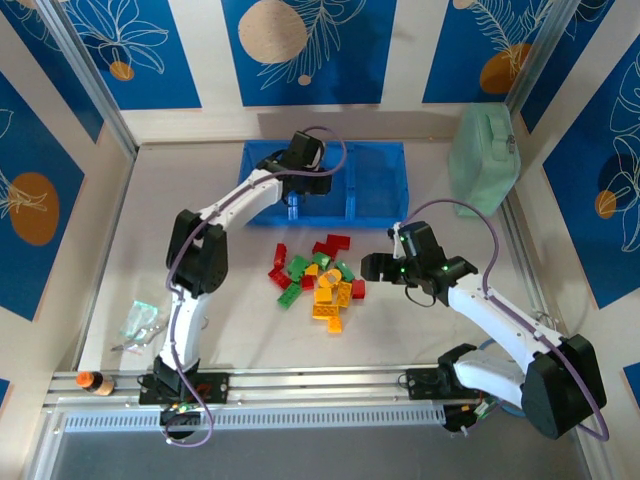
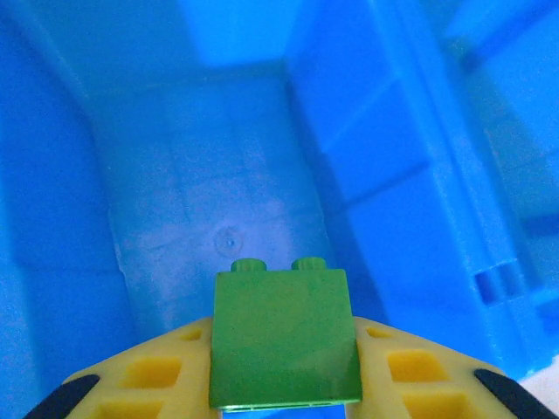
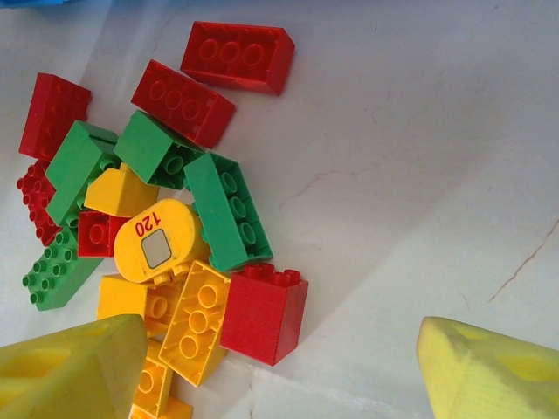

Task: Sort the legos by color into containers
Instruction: Place the lego in the container, then pick up the lego from the center of the table.

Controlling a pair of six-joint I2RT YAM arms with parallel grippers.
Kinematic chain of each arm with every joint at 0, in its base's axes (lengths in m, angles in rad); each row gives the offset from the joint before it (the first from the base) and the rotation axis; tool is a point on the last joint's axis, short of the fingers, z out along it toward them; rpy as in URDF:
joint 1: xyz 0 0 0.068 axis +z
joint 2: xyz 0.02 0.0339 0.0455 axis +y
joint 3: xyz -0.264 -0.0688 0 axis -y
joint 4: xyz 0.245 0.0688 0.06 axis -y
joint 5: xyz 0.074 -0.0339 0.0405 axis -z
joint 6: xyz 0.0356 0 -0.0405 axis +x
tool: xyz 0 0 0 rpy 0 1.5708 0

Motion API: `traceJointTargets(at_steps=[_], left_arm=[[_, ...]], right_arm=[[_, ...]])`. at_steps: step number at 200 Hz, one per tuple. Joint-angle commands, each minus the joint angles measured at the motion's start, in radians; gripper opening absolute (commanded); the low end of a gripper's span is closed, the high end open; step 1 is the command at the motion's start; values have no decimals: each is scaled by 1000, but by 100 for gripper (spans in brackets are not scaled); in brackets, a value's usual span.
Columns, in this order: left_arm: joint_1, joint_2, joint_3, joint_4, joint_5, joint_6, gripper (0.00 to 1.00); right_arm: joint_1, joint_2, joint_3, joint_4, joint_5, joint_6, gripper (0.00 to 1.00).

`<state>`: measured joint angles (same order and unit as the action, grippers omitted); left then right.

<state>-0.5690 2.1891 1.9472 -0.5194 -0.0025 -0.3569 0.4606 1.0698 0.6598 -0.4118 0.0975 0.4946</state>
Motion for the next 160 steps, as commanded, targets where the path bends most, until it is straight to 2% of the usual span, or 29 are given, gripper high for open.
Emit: traceJointTargets(at_steps=[1, 31, 43, 57, 67, 86, 105, 160], left_arm=[[-13, 22, 74, -26, 19, 16, 34], [-20, 51, 113, -52, 13, 21, 37], [-22, 53, 120, -58, 1, 19, 51], [-22, 44, 124, -58, -19, 16, 78], [-23, 26, 117, -48, -20, 21, 84], [-26, -44, 73, -17, -27, 22, 85], [-31, -162, -54, 64, -24, 14, 85], [-35, -587, -668, 384, -8, -70, 84]], right_arm=[[9, -11, 29, -30, 6, 9, 81], [9, -19, 29, -33, 8, 11, 81], [9, -19, 29, -33, 5, 10, 81], [10, -19, 30, -33, 3, 11, 81], [12, -21, 30, -35, 2, 9, 82], [26, -18, 41, -56, 24, 0, 84], [41, -22, 57, -87, 40, -14, 84], [90, 0, 75, -92, 47, -33, 83]])
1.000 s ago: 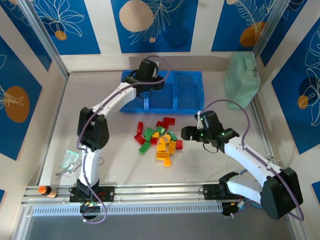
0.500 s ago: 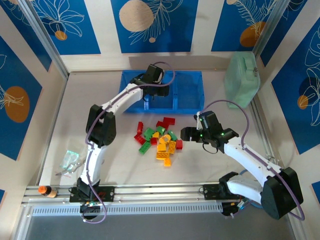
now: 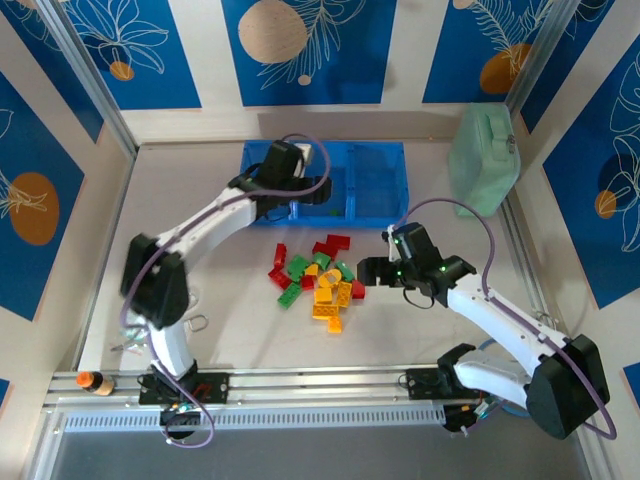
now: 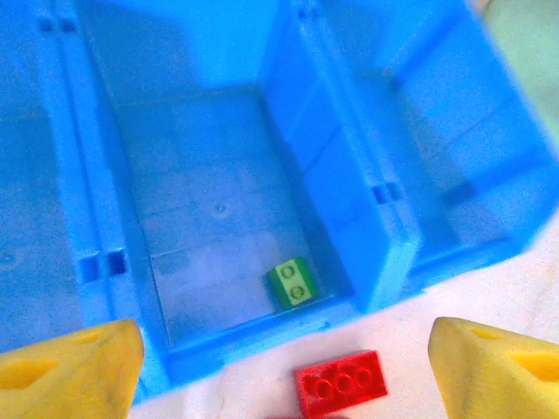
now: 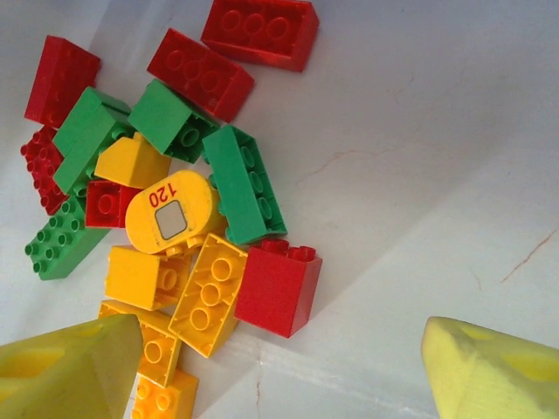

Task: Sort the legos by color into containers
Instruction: Pick up the lego from the center of the table.

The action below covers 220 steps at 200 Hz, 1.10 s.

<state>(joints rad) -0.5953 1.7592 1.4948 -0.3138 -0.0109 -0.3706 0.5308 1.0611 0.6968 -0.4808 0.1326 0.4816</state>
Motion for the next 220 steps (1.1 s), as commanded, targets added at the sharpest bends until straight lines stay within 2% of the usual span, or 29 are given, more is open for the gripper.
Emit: traceJointTargets(at_steps=[1, 36, 54, 107, 147, 168, 196, 220], left_arm=[[-9, -164, -228, 184, 1, -59, 84], [-29, -369, -557, 217, -45, -103, 81], [-45, -470, -700, 198, -93, -127, 80], [-57, -734, -1016, 181, -149, -260, 77], [-58, -797, -1085, 180, -160, -295, 76], [-58, -793, -1084, 182, -162, -289, 75], [-57, -784, -1084, 191, -164, -287, 75], [-58, -785, -1085, 187, -169, -284, 75]], right_arm=[[22, 11, 38, -23, 12, -20, 83], [48, 122, 82, -12, -30, -44, 71], [72, 205, 131, -52, 4, -53, 66], [142, 379, 184, -124, 96, 0, 65], [156, 458, 190, -142, 111, 58, 60], [159, 464, 190, -131, 126, 77, 53], [158, 473, 200, -135, 125, 84, 52], [161, 471, 199, -142, 140, 93, 42]])
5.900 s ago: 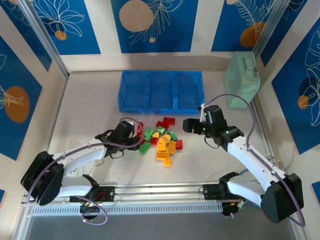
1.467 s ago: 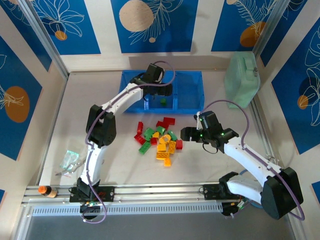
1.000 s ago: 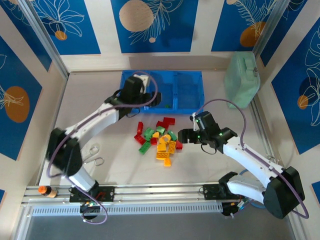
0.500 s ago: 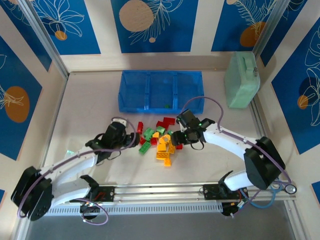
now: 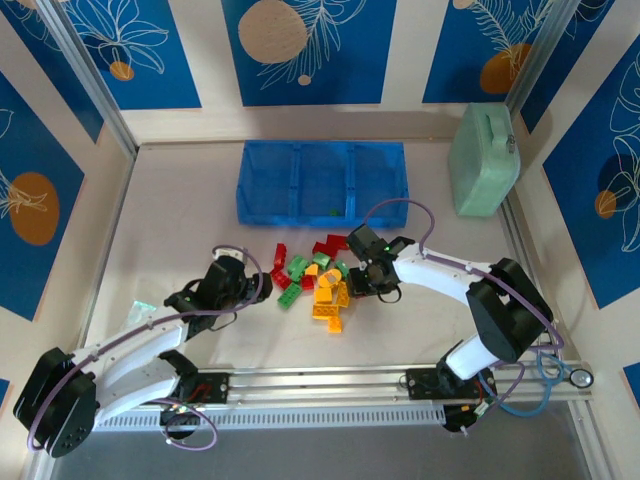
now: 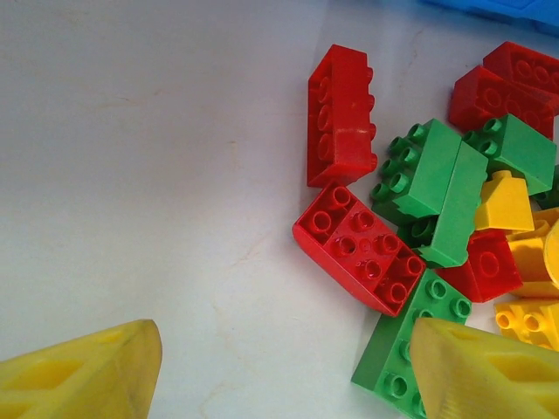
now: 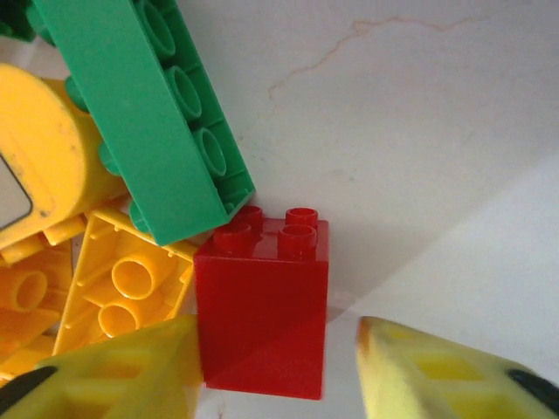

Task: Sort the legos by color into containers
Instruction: Pick up the lego from the center of the table, then place the lego in the container.

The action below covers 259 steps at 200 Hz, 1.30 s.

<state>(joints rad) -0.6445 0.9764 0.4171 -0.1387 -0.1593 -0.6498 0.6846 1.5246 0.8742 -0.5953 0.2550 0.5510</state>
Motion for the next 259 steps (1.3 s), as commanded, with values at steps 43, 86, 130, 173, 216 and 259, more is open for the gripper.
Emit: traceJointTargets(at_steps=[43, 86, 130, 173, 216, 259], left_arm=[[-8, -42, -18, -8, -28, -3, 75], [-23, -59, -8, -38, -37, 15, 74], [-46, -48, 5, -53, -41, 16, 74], [-60, -57, 11, -77, -32, 6, 74], [-66, -54, 24, -81, 7, 3, 74], [-102, 30, 73, -79, 33, 39, 74]], right_arm=[[7, -43, 40, -56, 34, 30, 35], [-47, -118, 145, -121, 71, -25, 34], [-230, -56, 358, -141, 33, -134, 32], [-354, 136, 587, -160, 48, -200, 31], [-377, 252, 728, -199, 109, -187, 99], [-300, 115, 569, -115, 76, -142, 99]])
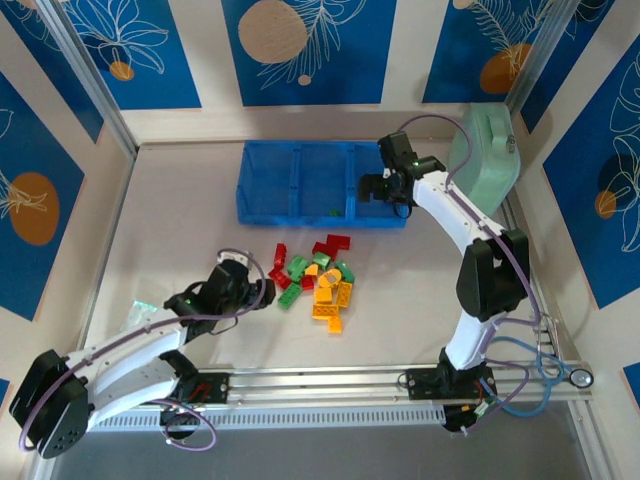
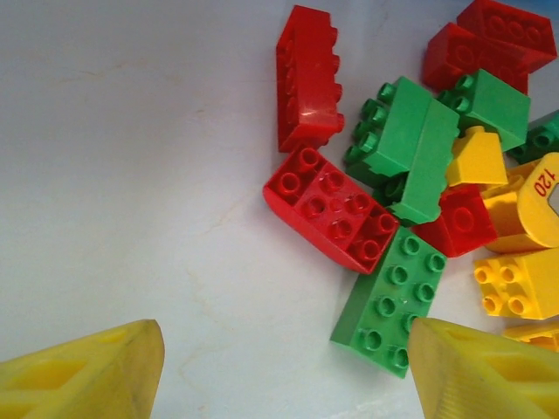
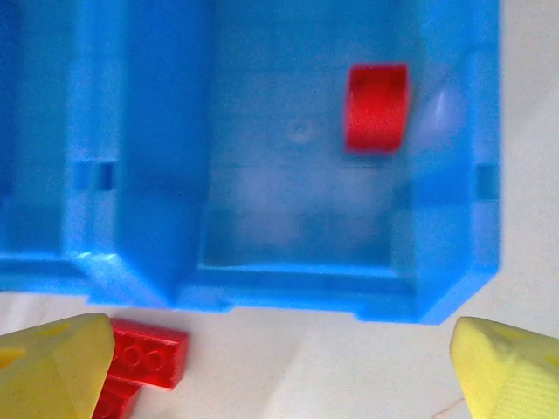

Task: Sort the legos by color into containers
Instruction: Place the lego in the container, then pick up the lego from the middle-left of the table.

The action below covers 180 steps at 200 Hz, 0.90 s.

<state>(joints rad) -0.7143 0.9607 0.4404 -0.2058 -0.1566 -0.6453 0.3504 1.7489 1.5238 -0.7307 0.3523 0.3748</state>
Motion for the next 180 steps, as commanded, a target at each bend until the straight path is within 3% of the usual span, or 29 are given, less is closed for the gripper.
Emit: traceJointTargets(at_steps=[1, 28, 67, 105, 180], left_arm=[[-33, 49, 52, -12, 32, 36, 74], [-84, 140, 96, -5, 47, 79, 73], [-228, 308, 229, -6, 23, 138, 70], [-305, 494, 351, 2, 78, 85, 72], [-356, 727, 511, -71, 105, 13, 81]], right_arm=[[35, -113, -85, 22, -23, 35, 99], [55, -228, -226, 73, -60, 62, 100], [58, -372, -429, 133, -102, 112, 98], [53, -453, -542, 142, -120, 147, 96], [50, -549, -670, 183, -151, 174, 93]])
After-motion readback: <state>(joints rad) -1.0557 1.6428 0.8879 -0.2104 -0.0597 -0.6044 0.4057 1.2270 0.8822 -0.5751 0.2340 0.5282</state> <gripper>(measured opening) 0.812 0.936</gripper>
